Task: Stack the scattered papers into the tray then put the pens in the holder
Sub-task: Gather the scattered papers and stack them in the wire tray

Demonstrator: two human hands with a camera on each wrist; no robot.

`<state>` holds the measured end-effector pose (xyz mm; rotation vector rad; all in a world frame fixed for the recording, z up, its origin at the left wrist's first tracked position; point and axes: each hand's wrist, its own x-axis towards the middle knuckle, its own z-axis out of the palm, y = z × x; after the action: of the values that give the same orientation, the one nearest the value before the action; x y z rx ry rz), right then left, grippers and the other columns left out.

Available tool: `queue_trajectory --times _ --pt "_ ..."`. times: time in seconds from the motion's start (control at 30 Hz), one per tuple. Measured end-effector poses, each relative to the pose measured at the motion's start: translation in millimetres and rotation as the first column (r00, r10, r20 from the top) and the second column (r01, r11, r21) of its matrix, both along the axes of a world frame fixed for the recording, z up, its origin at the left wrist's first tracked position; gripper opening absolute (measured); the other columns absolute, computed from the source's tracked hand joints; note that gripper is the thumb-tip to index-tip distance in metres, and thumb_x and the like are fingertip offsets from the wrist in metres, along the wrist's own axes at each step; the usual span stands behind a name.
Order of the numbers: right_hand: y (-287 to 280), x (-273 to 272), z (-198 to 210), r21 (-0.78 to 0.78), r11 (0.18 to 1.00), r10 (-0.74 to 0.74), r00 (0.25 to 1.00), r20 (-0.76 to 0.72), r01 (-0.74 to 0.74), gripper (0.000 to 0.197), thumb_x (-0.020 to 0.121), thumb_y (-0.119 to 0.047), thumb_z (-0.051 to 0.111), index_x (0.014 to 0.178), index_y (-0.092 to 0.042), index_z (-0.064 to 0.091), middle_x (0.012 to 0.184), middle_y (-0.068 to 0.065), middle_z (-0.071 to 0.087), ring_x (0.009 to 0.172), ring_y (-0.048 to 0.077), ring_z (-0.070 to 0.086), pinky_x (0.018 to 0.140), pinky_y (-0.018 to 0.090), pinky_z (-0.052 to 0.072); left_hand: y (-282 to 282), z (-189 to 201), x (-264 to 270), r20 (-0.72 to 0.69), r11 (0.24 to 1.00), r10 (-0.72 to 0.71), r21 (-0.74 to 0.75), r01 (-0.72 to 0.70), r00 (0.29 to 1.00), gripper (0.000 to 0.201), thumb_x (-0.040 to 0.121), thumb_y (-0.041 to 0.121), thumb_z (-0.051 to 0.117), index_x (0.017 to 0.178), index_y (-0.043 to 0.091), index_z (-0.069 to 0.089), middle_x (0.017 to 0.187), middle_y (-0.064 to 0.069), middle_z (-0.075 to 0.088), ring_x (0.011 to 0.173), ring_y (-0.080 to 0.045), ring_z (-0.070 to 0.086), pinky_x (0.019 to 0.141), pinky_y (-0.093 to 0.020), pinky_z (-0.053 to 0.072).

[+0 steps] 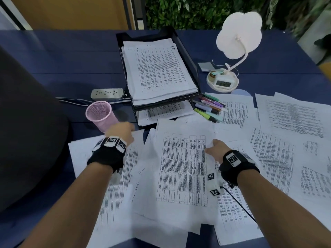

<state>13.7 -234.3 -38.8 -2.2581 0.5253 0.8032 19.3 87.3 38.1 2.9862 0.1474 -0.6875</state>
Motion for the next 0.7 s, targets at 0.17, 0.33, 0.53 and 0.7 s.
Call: queue_trajectory --times 0.17,0.33,0.53,0.7 --pt "1 -1 3 -0.014 1.000 0.011 1.000 -0.008 -0.011 0.069 0.095 -0.020 0.054 0.149 -0.003 0.015 0.157 0.012 0.018 0.143 0.029 0.024 0.115 0.034 0.025 -19 68 11 0.247 0.997 -0.072 0.026 0.067 0.966 0.013 0.086 0.013 0.053 0.085 0.022 0.063 0.083 0.001 0.060 0.073 -0.020 0.058 0.064 -0.031 0.045" --pt "2 -1 5 -0.021 0.999 0.028 1.000 -0.011 -0.028 0.068 0.096 -0.021 0.053 0.149 -0.003 0.015 0.157 0.012 0.019 0.142 0.028 0.024 0.114 0.033 0.025 -32 134 13 0.455 0.991 -0.113 -0.017 0.136 0.883 0.012 0.087 0.018 0.058 0.079 0.024 0.065 0.074 0.004 0.061 0.070 -0.019 0.055 0.064 -0.031 0.039" --pt "0 0 1 -0.007 1.000 0.009 1.000 -0.020 -0.009 0.064 0.097 -0.019 0.050 0.150 -0.005 0.017 0.156 0.011 0.023 0.141 0.027 0.027 0.115 0.035 0.025 -36 188 12 0.684 0.938 -0.112 -0.167 0.304 0.721 0.004 0.085 0.025 0.068 0.084 0.022 0.071 0.075 0.003 0.065 0.073 -0.017 0.058 0.073 -0.033 0.049" --pt "-1 -2 2 0.033 0.999 -0.030 0.999 -0.028 0.031 0.063 0.097 -0.016 0.048 0.150 -0.006 0.016 0.156 0.009 0.023 0.142 0.027 0.027 0.116 0.037 0.024 -40 212 11 0.656 0.868 -0.081 -0.324 0.376 0.750 0.006 0.077 0.023 0.075 0.081 0.020 0.072 0.070 0.007 0.061 0.059 -0.001 0.049 0.055 -0.009 0.037"
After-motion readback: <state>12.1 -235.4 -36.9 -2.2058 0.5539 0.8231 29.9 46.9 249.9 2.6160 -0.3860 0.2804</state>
